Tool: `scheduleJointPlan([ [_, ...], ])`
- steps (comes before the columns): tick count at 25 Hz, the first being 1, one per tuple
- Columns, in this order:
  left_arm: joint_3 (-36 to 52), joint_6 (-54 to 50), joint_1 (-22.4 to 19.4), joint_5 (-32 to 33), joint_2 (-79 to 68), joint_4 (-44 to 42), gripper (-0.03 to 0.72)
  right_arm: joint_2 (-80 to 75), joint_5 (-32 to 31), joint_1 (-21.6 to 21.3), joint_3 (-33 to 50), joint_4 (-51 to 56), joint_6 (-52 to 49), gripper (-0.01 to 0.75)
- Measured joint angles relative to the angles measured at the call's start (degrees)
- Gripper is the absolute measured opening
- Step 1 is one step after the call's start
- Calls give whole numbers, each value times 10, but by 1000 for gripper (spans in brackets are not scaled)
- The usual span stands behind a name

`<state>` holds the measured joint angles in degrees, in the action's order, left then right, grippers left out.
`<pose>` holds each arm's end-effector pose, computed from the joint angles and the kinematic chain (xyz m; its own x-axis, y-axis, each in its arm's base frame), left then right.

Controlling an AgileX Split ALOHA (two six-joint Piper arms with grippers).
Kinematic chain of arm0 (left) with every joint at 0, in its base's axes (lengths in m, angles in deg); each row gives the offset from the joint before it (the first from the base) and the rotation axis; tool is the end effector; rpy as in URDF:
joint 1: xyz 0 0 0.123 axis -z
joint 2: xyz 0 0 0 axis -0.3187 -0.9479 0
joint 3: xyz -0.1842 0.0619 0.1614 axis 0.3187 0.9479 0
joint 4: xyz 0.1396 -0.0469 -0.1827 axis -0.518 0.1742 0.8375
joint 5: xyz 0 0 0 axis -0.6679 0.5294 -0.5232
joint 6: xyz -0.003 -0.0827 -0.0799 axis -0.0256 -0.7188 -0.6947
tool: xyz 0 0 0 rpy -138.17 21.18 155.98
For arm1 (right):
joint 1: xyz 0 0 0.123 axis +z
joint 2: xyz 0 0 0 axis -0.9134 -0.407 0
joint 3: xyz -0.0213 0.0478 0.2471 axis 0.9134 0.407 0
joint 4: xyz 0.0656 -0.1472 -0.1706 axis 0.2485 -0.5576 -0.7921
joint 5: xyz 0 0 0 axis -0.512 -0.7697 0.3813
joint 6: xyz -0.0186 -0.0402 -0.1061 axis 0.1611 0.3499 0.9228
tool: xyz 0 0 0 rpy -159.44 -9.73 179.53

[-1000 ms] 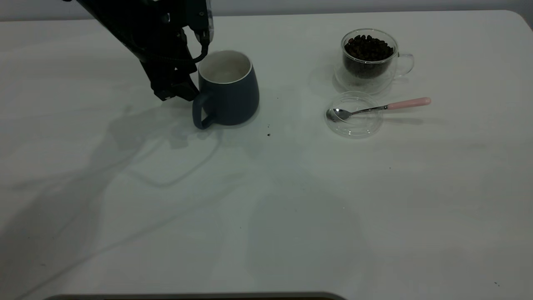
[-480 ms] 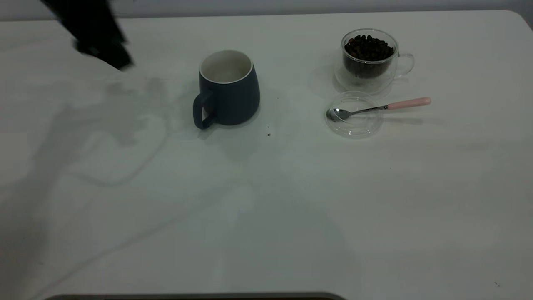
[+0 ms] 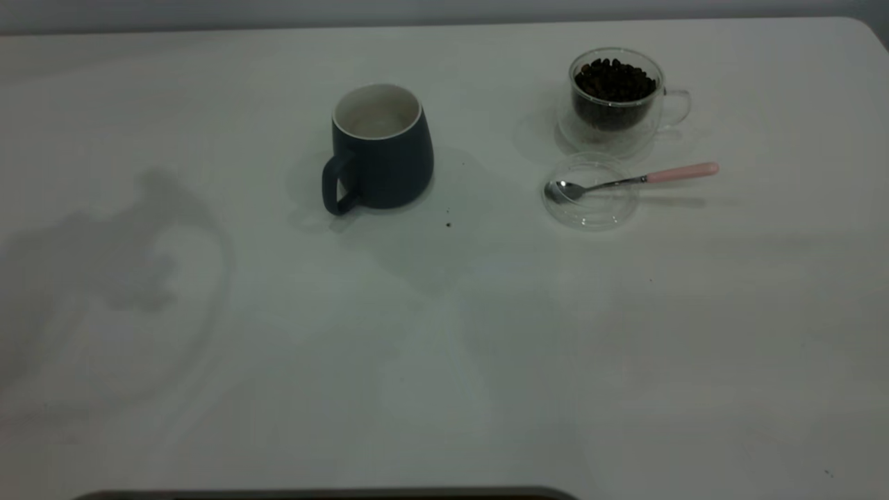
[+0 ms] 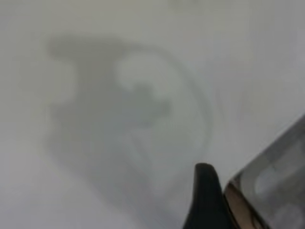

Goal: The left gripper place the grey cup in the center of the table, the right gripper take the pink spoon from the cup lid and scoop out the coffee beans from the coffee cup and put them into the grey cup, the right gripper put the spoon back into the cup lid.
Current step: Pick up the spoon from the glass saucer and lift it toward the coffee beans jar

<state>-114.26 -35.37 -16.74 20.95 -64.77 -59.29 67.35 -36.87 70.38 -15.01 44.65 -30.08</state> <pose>0.3280 -0.0360 0.2531 -0.7584 0.5501 -0.3497 0.5955 0.8028 -0.0286 0.0358 0.0136 0.2422 -0.5587 -0.0705 -0.8264 -0.1695 0.9851 0.0305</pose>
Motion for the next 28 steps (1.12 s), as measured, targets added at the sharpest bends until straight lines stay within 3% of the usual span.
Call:
scheduleJointPlan([
  [8,54,-95,0,0,184,-10,565,0,0,0,0,0,0,409],
  [20,415,-249,0,0,441,-15,565,0,0,0,0,0,0,324],
  [28,529,-377,0,-13,612,-120,565,0,0,0,0,0,0,280],
])
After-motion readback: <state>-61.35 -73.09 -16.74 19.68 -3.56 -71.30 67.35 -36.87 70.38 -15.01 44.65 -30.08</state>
